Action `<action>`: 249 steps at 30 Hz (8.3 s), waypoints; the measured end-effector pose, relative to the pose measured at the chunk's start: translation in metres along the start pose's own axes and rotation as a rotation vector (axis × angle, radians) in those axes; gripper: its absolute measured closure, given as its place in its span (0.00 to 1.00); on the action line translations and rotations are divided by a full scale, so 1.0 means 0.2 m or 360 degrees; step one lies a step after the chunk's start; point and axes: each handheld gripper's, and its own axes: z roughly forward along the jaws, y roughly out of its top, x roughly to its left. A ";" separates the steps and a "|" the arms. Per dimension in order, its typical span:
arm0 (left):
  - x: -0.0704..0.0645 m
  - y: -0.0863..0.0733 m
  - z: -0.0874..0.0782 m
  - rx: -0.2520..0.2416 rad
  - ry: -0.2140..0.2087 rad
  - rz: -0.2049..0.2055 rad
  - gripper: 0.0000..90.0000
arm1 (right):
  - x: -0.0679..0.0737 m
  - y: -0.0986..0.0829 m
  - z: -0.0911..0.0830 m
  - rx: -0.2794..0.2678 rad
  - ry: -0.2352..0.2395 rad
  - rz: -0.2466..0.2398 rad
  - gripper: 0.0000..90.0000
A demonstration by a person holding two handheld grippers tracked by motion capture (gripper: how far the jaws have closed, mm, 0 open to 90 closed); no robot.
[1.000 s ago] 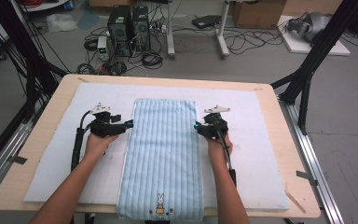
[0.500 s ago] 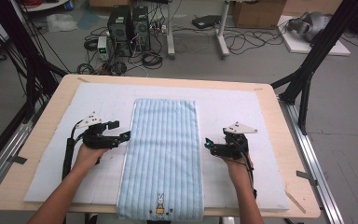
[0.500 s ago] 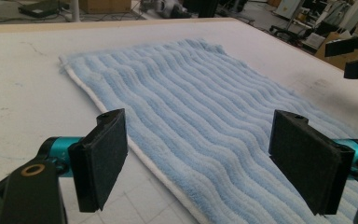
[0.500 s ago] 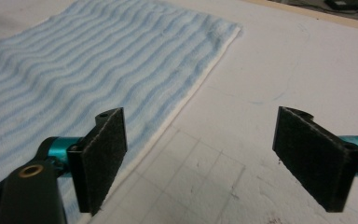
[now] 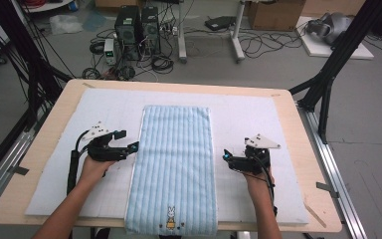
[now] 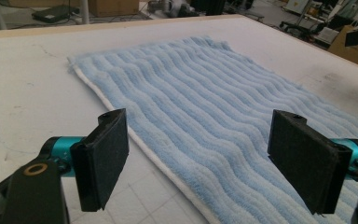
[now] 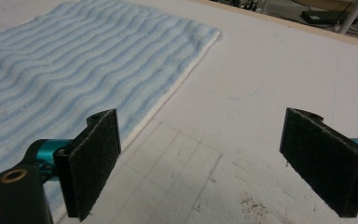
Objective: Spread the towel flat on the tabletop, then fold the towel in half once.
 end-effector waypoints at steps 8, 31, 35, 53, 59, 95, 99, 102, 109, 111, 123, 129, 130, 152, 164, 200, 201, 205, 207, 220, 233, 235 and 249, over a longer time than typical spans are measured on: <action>0.02 0.00 -0.01 -0.0014 0.0009 -0.0047 0.24 | 0.02 -0.01 0.01 0.0026 -0.0001 0.0005 0.13; 0.05 0.02 0.01 0.0063 0.0132 -0.0074 0.27 | -0.01 -0.01 0.01 0.0024 0.0024 0.0049 0.13; 0.10 0.04 0.05 0.0109 0.0169 -0.0138 0.28 | -0.01 -0.01 0.02 0.0026 0.0042 0.0065 0.13; 0.23 0.17 0.33 0.0318 0.0273 -0.0168 0.36 | -0.01 -0.02 0.04 0.0054 0.0081 0.0084 0.13; 0.22 0.18 0.44 0.0405 0.0320 -0.0153 0.37 | -0.01 -0.02 0.05 0.0068 0.0089 0.0083 0.13; 0.22 0.14 0.54 0.0448 0.0308 -0.0112 0.96 | -0.01 0.19 0.42 0.0327 0.0183 0.0078 0.13; 0.21 0.14 0.54 0.0450 0.0315 -0.0102 0.96 | -0.03 0.27 0.54 0.0399 0.0162 0.0066 0.13; 0.21 0.14 0.54 0.0446 0.0316 -0.0101 0.96 | -0.04 0.31 0.61 0.0438 0.0150 0.0073 0.14; 0.21 0.14 0.54 0.0441 0.0314 -0.0103 0.95 | -0.05 0.37 0.70 0.0398 0.0136 0.0054 0.33; 0.21 0.14 0.54 0.0442 0.0315 -0.0101 0.95 | -0.07 0.35 0.72 0.0429 0.0106 0.0106 0.34; 0.21 0.14 0.54 0.0438 0.0312 -0.0106 0.95 | 0.01 0.35 0.79 0.0466 0.0089 0.0066 0.73; 0.22 0.14 0.54 0.0434 0.0311 -0.0117 0.96 | 0.07 0.40 0.81 0.0560 0.0141 -0.0063 0.95; 0.22 0.14 0.53 0.0438 0.0310 -0.0118 0.96 | 0.06 0.40 0.81 0.0543 0.0132 -0.0072 0.95; 0.13 0.23 0.31 0.0177 0.0163 -0.0130 0.96 | 0.05 0.43 0.58 0.0294 0.0280 -0.0020 0.95; 0.00 0.14 0.16 0.0098 0.0058 -0.0114 0.95 | 0.11 0.31 0.39 0.0226 0.0358 -0.0058 0.94; 0.02 0.07 0.14 0.0214 0.0203 -0.0358 0.39 | 0.22 0.13 0.14 0.0186 0.0258 0.0013 0.47; 0.03 0.08 0.17 0.0237 0.0216 -0.0359 0.40 | 0.21 0.13 0.14 0.0181 0.0261 0.0016 0.47; 0.04 0.08 0.26 0.0314 0.0274 -0.0320 0.42 | 0.20 0.12 0.14 0.0181 0.0264 0.0035 0.47; 0.04 0.08 0.29 0.0354 0.0292 -0.0293 0.44 | 0.20 0.12 0.13 0.0180 0.0265 0.0044 0.46; -0.01 0.05 0.35 0.0497 0.0372 0.0000 0.54 | 0.18 0.11 0.13 0.0171 0.0264 0.0073 0.45; 0.00 0.04 0.29 0.0381 0.0259 -0.0022 0.93 | 0.18 0.10 0.14 0.0192 0.0254 0.0067 0.45; -0.01 0.04 0.27 0.0320 0.0235 -0.0045 0.93 | 0.18 0.10 0.14 0.0195 0.0252 0.0068 0.44; -0.04 0.08 0.18 0.0142 0.0047 -0.0133 0.93 | 0.15 0.28 0.30 0.0293 0.0180 0.0080 0.51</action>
